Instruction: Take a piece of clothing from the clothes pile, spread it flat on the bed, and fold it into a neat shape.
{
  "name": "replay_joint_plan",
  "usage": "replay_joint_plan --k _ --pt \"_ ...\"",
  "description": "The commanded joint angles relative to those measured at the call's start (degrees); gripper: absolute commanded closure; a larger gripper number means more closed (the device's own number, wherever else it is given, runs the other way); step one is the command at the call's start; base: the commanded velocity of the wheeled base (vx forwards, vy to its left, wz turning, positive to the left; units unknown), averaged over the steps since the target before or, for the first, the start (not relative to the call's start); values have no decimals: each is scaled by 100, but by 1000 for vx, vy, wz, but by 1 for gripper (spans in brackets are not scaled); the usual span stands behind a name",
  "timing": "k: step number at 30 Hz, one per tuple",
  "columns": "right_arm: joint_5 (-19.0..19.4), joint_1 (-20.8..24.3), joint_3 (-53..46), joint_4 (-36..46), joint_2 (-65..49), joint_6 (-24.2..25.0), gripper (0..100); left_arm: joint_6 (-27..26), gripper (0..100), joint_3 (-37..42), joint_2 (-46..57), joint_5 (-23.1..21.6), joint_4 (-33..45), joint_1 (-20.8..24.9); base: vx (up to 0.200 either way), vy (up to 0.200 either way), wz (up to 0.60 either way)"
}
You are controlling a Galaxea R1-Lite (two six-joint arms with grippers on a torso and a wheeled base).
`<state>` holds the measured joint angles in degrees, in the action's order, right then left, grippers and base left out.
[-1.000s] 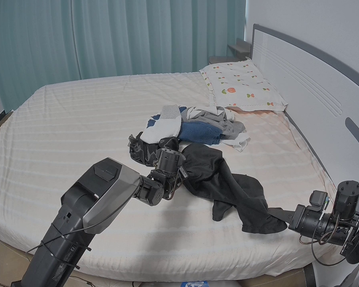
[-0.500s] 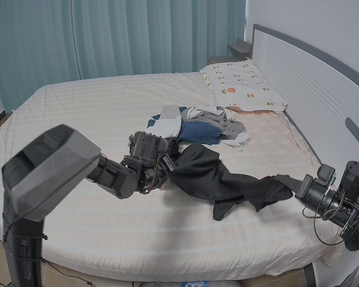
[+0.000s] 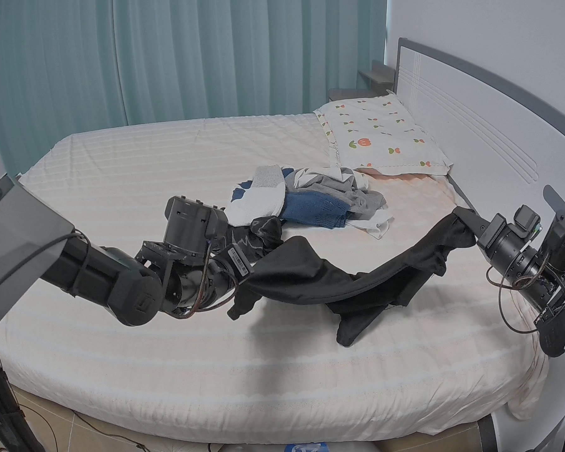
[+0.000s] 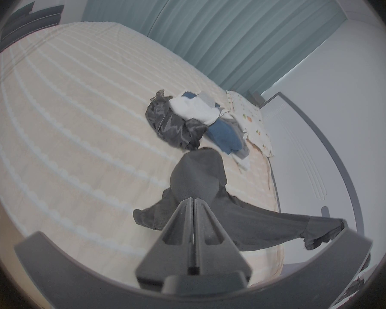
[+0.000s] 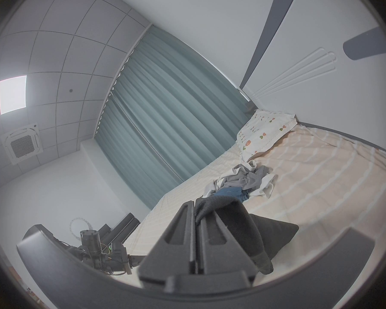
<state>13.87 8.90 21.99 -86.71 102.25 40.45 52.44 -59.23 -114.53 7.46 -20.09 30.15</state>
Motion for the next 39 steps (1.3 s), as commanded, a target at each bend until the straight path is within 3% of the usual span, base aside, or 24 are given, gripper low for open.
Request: replay_joint_plan --k 1,6,7,17,22,33,36,39 --pt "-16 -55 -19 -276 585 24 100 11 100 114 -526 -78 -30 88 0 0 0" --pt "-183 -160 24 -294 919 51 100 3 100 96 -1054 -140 -92 176 0 0 0" --pt "-201 -169 24 -294 963 51 100 3 0 96 -1080 -166 -109 184 0 0 0" --pt "-218 -178 7 -294 1095 68 100 47 0 44 -1344 -403 -276 281 0 0 0" --pt "-227 -354 -19 -294 1025 68 100 -226 0 123 -1414 -728 -566 264 0 0 0" --pt "-227 -380 -72 -294 1077 68 100 -621 0 281 -1572 -658 -716 281 0 0 0" --pt "-218 -389 -151 -294 1033 77 100 -639 0 606 -1511 -658 -751 290 0 0 0" --pt "-218 -371 -160 -294 1033 77 100 -876 0 1125 -1361 -685 -1269 343 0 0 0"
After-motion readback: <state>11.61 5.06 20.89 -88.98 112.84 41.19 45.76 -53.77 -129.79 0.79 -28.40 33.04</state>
